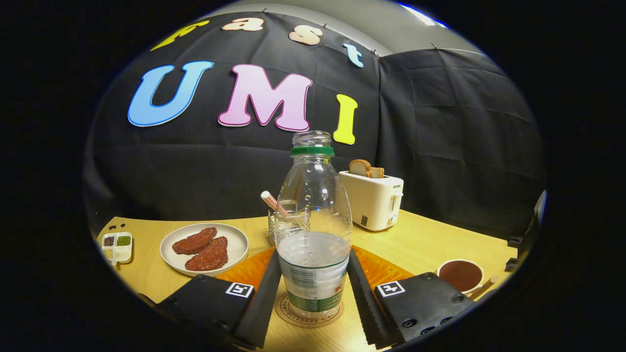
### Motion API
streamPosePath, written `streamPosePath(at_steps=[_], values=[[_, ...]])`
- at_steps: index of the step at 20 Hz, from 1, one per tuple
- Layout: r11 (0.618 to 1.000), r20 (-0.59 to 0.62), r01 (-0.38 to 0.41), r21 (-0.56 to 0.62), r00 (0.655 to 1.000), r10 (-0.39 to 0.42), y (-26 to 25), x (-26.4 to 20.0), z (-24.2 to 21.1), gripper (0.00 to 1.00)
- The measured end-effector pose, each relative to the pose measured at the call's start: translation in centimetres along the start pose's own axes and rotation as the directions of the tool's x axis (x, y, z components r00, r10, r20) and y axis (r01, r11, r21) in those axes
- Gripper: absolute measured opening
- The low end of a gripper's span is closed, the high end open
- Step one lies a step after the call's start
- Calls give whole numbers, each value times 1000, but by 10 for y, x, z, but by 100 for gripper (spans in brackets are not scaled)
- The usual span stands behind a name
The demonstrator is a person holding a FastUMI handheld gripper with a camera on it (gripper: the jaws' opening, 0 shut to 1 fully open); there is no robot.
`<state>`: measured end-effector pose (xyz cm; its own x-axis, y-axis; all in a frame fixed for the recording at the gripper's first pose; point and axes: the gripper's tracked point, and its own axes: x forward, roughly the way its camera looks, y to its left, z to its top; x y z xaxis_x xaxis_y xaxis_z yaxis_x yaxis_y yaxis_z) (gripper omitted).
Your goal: Take the bottle from table, then pour the juice into the cup, finally place the bottle on the coaster
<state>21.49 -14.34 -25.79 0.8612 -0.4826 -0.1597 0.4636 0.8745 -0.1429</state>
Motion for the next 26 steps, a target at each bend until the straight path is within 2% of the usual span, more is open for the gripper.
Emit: streamPosePath(at_steps=[9,12,13,15,20,26], values=[[1000,-1,-17,10,1000,17,5,1,-4,80],[1000,-13,-10,8,1000,10,2,-1,-5,88],[1000,-19,-13,9,1000,13,2,-3,-6,94],[1000,-29,-13,18,999,13,1,-6,-7,97],[999,-49,0,42,999,2,-7,-18,-10,97],[999,-69,-26,21,997,28,-19,-61,-5,97]])
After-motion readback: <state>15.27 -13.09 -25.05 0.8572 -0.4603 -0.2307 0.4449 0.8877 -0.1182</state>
